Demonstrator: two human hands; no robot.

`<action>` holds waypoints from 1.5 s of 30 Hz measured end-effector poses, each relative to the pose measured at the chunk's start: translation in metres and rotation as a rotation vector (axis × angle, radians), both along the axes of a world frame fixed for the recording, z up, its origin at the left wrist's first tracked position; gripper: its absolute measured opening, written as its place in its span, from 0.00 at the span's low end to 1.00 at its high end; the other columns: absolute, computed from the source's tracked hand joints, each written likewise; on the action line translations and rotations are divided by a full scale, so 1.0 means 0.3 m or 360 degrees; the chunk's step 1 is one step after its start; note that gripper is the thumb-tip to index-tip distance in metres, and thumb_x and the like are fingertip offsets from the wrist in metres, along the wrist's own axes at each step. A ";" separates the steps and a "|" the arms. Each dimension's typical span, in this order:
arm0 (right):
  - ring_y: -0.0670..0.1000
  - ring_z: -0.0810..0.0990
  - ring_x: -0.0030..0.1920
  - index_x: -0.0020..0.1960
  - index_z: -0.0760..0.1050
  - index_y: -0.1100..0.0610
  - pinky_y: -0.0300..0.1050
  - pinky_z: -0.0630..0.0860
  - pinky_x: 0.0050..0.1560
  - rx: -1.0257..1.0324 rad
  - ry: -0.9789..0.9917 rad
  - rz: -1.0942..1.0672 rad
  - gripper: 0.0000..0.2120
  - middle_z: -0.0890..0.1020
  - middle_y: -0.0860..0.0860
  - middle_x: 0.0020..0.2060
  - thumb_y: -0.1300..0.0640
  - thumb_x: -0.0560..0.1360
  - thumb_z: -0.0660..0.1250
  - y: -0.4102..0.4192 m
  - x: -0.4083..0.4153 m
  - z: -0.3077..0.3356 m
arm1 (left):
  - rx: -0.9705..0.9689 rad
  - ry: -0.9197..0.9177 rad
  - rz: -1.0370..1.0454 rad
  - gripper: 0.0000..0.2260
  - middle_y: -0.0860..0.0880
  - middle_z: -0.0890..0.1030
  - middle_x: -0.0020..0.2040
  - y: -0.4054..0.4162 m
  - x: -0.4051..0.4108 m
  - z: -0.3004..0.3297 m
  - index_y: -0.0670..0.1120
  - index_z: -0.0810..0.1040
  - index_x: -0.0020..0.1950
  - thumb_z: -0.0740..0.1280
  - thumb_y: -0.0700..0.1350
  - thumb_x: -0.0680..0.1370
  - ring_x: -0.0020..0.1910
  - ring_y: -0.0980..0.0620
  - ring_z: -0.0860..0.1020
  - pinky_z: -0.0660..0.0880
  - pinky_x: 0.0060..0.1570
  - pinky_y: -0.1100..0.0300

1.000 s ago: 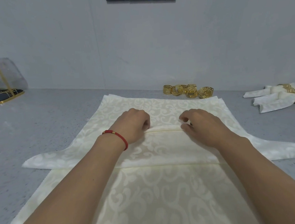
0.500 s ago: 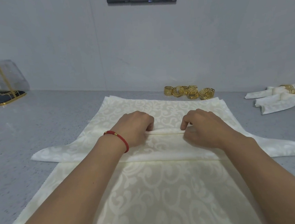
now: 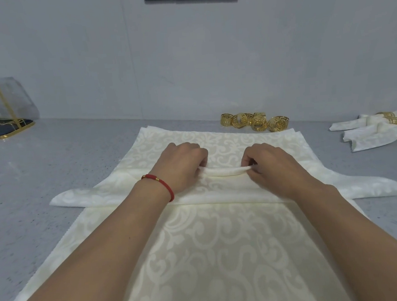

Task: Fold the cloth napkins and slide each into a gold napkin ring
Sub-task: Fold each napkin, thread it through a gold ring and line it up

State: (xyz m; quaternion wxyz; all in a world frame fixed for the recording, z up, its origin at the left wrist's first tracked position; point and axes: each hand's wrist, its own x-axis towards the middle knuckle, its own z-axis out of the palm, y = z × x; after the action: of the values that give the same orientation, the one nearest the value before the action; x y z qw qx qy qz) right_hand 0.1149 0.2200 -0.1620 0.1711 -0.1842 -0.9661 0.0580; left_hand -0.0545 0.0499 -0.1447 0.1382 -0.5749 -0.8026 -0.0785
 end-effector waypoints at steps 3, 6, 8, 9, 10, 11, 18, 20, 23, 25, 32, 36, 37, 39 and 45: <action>0.46 0.71 0.54 0.50 0.77 0.47 0.46 0.69 0.55 -0.0120 -0.0114 0.0023 0.08 0.75 0.41 0.50 0.58 0.75 0.67 0.000 0.008 0.015 | -0.0123 -0.0052 -0.0041 0.08 0.57 0.71 0.46 -0.004 0.006 0.001 0.52 0.75 0.51 0.67 0.41 0.75 0.51 0.52 0.74 0.64 0.47 0.58; 0.46 0.74 0.53 0.46 0.78 0.45 0.49 0.73 0.57 -0.0167 -0.0052 0.0014 0.04 0.77 0.41 0.49 0.52 0.77 0.66 -0.003 0.017 0.018 | -0.0228 -0.0215 -0.0030 0.07 0.57 0.75 0.47 -0.021 0.004 0.010 0.53 0.78 0.52 0.71 0.47 0.75 0.48 0.54 0.74 0.67 0.46 0.58; 0.46 0.76 0.51 0.49 0.77 0.45 0.50 0.76 0.55 -0.0285 -0.0021 0.0018 0.03 0.78 0.42 0.49 0.51 0.79 0.65 -0.001 0.019 0.014 | -0.0147 -0.0366 0.0005 0.06 0.55 0.79 0.47 -0.029 0.004 0.017 0.52 0.81 0.52 0.68 0.45 0.76 0.47 0.52 0.77 0.72 0.44 0.59; 0.45 0.76 0.51 0.53 0.76 0.45 0.49 0.76 0.55 -0.0376 -0.0032 0.0034 0.03 0.78 0.42 0.50 0.51 0.80 0.66 -0.002 0.020 0.014 | -0.0103 -0.0403 0.0030 0.07 0.54 0.80 0.47 -0.028 0.005 0.017 0.51 0.82 0.53 0.66 0.44 0.77 0.47 0.51 0.78 0.74 0.45 0.58; 0.45 0.76 0.51 0.58 0.76 0.45 0.47 0.75 0.55 -0.0445 -0.0057 0.0046 0.07 0.78 0.43 0.52 0.50 0.81 0.67 -0.003 0.023 0.015 | -0.0088 -0.0413 0.0045 0.08 0.53 0.80 0.47 -0.025 0.006 0.016 0.51 0.81 0.55 0.66 0.43 0.78 0.48 0.50 0.78 0.75 0.47 0.57; 0.45 0.76 0.52 0.61 0.76 0.46 0.47 0.75 0.56 -0.0463 -0.0087 0.0048 0.09 0.78 0.43 0.53 0.50 0.81 0.67 0.000 0.025 0.018 | -0.0101 -0.0421 0.0059 0.10 0.53 0.80 0.48 -0.021 0.006 0.011 0.51 0.81 0.58 0.66 0.43 0.79 0.50 0.49 0.78 0.76 0.49 0.56; 0.48 0.75 0.46 0.46 0.75 0.50 0.54 0.76 0.52 -0.0160 -0.0002 0.0077 0.04 0.78 0.43 0.43 0.56 0.78 0.69 -0.010 0.010 0.021 | -0.0061 -0.0181 0.0063 0.04 0.55 0.74 0.49 -0.010 0.010 -0.008 0.51 0.73 0.48 0.64 0.42 0.77 0.51 0.50 0.73 0.66 0.46 0.55; 0.47 0.74 0.46 0.46 0.76 0.49 0.53 0.75 0.52 -0.0129 -0.0030 0.0082 0.06 0.77 0.42 0.42 0.59 0.76 0.70 -0.007 0.007 0.026 | -0.0027 -0.0139 0.0038 0.08 0.56 0.73 0.46 -0.010 0.019 -0.003 0.52 0.70 0.46 0.64 0.39 0.75 0.50 0.50 0.72 0.63 0.45 0.56; 0.46 0.76 0.49 0.47 0.79 0.48 0.50 0.76 0.54 -0.0200 -0.0140 0.0103 0.04 0.79 0.42 0.45 0.57 0.75 0.70 -0.012 0.025 0.047 | -0.0181 -0.0152 -0.0017 0.10 0.57 0.76 0.49 -0.014 0.032 0.011 0.53 0.74 0.47 0.67 0.38 0.75 0.52 0.52 0.73 0.65 0.48 0.57; 0.47 0.78 0.50 0.44 0.79 0.48 0.49 0.77 0.53 -0.0302 -0.0097 0.0100 0.03 0.80 0.44 0.46 0.55 0.76 0.69 -0.016 0.039 0.050 | -0.0243 -0.0261 -0.0016 0.07 0.56 0.79 0.50 -0.023 0.032 0.023 0.51 0.78 0.49 0.67 0.40 0.76 0.51 0.52 0.76 0.72 0.50 0.56; 0.47 0.79 0.52 0.56 0.82 0.49 0.48 0.76 0.57 -0.0397 -0.0208 0.0109 0.06 0.80 0.45 0.50 0.53 0.80 0.69 -0.002 0.043 0.046 | -0.0185 -0.0456 -0.0001 0.08 0.55 0.75 0.48 -0.025 0.024 0.015 0.52 0.78 0.56 0.69 0.44 0.78 0.50 0.52 0.76 0.74 0.49 0.56; 0.47 0.78 0.47 0.46 0.78 0.50 0.48 0.78 0.50 -0.0321 -0.0166 0.0130 0.03 0.80 0.45 0.45 0.55 0.77 0.72 -0.024 0.046 0.068 | -0.0232 -0.0343 0.0018 0.04 0.54 0.76 0.49 -0.023 0.042 0.026 0.51 0.76 0.51 0.65 0.42 0.79 0.51 0.51 0.76 0.67 0.42 0.59; 0.47 0.78 0.45 0.44 0.77 0.50 0.48 0.78 0.48 -0.0306 -0.0188 0.0142 0.05 0.79 0.45 0.44 0.56 0.76 0.72 -0.031 0.043 0.074 | -0.0238 -0.0317 0.0014 0.05 0.54 0.76 0.48 -0.024 0.049 0.028 0.52 0.74 0.48 0.65 0.41 0.78 0.50 0.50 0.76 0.67 0.41 0.59; 0.49 0.77 0.44 0.43 0.75 0.51 0.48 0.77 0.46 -0.0253 -0.0259 0.0169 0.07 0.79 0.45 0.43 0.59 0.75 0.71 -0.046 0.043 0.091 | -0.0281 -0.0222 0.0003 0.07 0.53 0.77 0.48 -0.019 0.068 0.049 0.53 0.72 0.46 0.65 0.40 0.77 0.49 0.49 0.77 0.67 0.39 0.59; 0.49 0.74 0.53 0.58 0.69 0.47 0.45 0.73 0.52 0.0015 -0.0633 0.0077 0.10 0.74 0.43 0.53 0.57 0.78 0.63 -0.144 0.107 0.123 | -0.0496 0.0174 0.0056 0.14 0.47 0.74 0.54 -0.070 0.158 0.025 0.45 0.69 0.59 0.61 0.33 0.76 0.52 0.46 0.72 0.64 0.44 0.54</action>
State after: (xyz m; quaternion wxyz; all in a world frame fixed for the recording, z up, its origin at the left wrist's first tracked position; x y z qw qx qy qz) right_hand 0.1470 0.1770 -0.1251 -0.0236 -0.1679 -0.9853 0.0202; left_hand -0.0071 0.0289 -0.1373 0.0921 -0.5785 -0.8064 0.0807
